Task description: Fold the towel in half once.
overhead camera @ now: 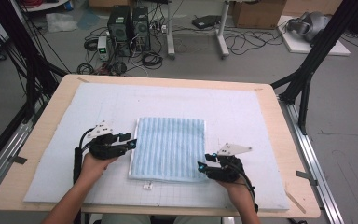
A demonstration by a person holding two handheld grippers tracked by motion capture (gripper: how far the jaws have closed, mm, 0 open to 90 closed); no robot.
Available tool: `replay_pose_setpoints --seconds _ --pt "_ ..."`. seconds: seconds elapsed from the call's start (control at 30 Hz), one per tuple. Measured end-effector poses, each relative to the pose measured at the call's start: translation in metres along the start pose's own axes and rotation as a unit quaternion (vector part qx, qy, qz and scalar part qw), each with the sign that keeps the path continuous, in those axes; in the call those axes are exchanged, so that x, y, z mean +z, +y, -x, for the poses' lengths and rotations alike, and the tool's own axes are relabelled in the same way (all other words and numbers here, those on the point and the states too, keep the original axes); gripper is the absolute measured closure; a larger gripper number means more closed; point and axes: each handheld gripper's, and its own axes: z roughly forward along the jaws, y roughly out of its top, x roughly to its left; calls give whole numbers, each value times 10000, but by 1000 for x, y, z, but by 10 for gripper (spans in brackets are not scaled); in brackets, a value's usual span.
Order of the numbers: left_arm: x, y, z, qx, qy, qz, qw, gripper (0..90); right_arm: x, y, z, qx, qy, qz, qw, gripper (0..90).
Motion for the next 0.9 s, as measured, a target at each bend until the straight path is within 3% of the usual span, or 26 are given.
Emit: replay_pose_setpoints --seconds 0.13,0.23,0.37,0.47,0.57,0.7,0.77,0.9 --pt "22 14 -10 -46 65 -57 10000 643 3 4 12 86 -87 35 9999 512" --pt "38 20 -19 -140 298 -177 9993 695 8 6 18 61 -122 14 9999 507" --pt "58 23 -28 -299 490 -505 9971 780 13 9 22 78 -151 -12 9999 504" --pt "69 20 -31 -375 598 -688 9951 787 15 10 26 163 -168 -13 9997 497" --pt "74 16 -34 -436 686 -837 9932 788 18 12 30 189 -291 27 9994 531" --pt "74 16 -32 -395 717 -852 9930 784 22 22 37 62 -746 34 9972 698" --pt "74 16 -34 -393 684 -858 9932 778 27 29 42 42 -954 49 9954 736" --pt "74 15 -34 -484 656 -826 9932 777 46 46 55 150 -1118 -16 9936 743"
